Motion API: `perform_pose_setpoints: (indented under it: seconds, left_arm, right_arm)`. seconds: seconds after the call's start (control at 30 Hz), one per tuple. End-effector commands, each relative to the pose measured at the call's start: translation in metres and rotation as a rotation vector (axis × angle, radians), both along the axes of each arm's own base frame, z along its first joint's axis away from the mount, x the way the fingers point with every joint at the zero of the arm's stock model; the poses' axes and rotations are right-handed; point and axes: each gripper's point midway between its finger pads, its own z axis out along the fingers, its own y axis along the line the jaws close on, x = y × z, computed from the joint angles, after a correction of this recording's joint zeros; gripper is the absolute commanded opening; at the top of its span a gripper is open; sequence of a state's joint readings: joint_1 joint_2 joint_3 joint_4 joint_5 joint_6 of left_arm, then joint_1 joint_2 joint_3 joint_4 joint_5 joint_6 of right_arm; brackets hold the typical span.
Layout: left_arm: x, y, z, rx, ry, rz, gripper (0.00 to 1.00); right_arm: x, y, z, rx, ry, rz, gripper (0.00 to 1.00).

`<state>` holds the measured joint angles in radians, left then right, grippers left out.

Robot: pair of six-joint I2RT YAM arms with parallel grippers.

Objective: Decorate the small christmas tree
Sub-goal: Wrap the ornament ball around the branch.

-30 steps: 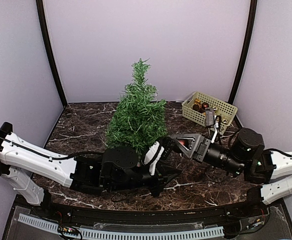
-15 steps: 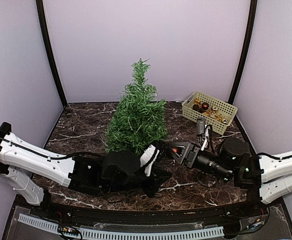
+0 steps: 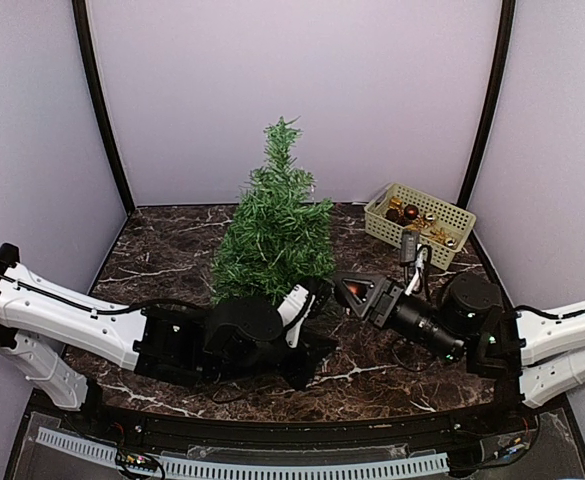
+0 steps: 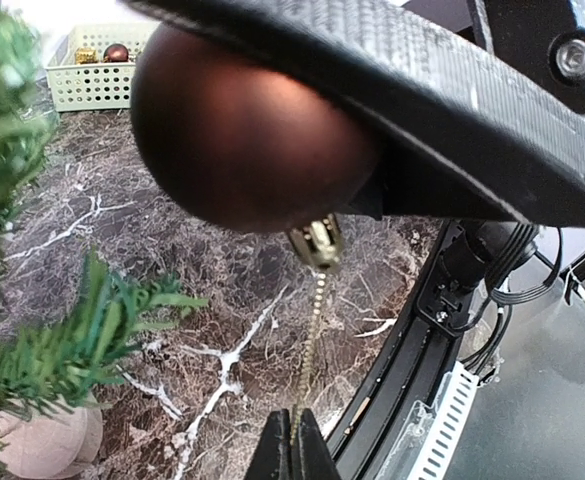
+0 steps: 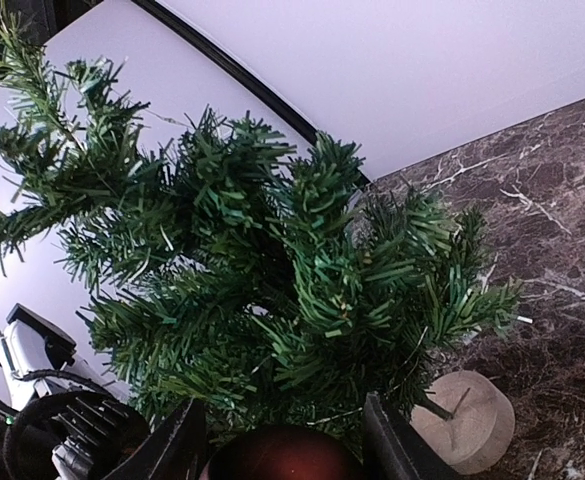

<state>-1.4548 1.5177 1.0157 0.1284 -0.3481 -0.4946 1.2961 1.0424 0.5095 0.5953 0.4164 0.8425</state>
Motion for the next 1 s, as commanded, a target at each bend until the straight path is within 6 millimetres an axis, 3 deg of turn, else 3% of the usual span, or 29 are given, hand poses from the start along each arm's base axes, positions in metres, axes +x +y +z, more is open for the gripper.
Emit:
perform_pose_setpoints:
  seconds: [0.0, 0.43, 0.97]
  left_arm:
    - [0.001, 0.005, 0.046, -0.074, 0.011, -0.017, 0.00]
    - [0.004, 0.008, 0.077, -0.110, 0.008, -0.027, 0.00]
    - [0.006, 0.051, 0.099, -0.049, 0.013, 0.018, 0.00]
  right_arm:
    - [0.003, -0.004, 0.047, 0.088, -0.056, -0.036, 0.53]
    - [0.000, 0.017, 0.074, 0.118, -0.097, 0.011, 0.52]
    - [0.000, 0.045, 0.101, 0.180, -0.137, 0.050, 0.52]
